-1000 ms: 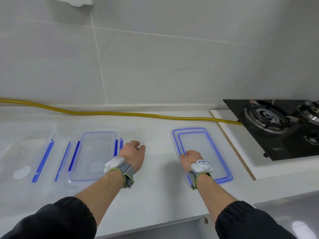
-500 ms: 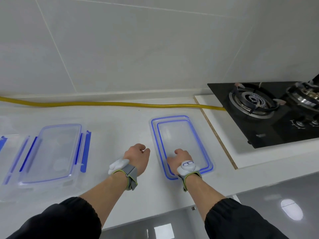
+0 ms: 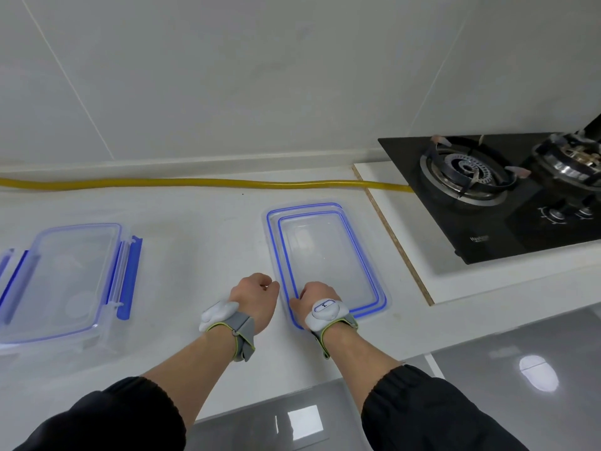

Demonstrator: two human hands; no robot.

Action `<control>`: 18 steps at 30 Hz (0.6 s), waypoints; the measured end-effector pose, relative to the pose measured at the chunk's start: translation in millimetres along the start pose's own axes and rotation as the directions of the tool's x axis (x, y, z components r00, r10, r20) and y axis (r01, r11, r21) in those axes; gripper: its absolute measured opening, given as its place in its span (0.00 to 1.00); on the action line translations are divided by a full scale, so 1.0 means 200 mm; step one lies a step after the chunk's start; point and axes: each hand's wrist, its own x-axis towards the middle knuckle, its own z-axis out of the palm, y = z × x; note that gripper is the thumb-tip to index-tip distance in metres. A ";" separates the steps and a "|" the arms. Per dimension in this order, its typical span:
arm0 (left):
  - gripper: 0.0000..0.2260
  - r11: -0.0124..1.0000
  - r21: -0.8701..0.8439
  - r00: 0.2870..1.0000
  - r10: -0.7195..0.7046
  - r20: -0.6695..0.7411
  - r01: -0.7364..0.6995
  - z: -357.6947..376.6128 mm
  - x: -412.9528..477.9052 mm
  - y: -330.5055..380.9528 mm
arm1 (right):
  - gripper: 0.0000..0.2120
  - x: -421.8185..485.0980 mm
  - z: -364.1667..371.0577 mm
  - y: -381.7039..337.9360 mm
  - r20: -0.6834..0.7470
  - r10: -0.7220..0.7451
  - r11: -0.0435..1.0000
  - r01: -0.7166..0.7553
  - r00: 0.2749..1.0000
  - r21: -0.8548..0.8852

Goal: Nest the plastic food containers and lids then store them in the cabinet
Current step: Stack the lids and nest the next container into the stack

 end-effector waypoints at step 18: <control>0.10 1.000 -0.019 0.999 0.021 0.048 -0.020 -0.06 -0.03 -0.02 | 0.16 -0.10 -0.13 -0.11 -0.298 -0.049 0.993 0.079 0.953 0.087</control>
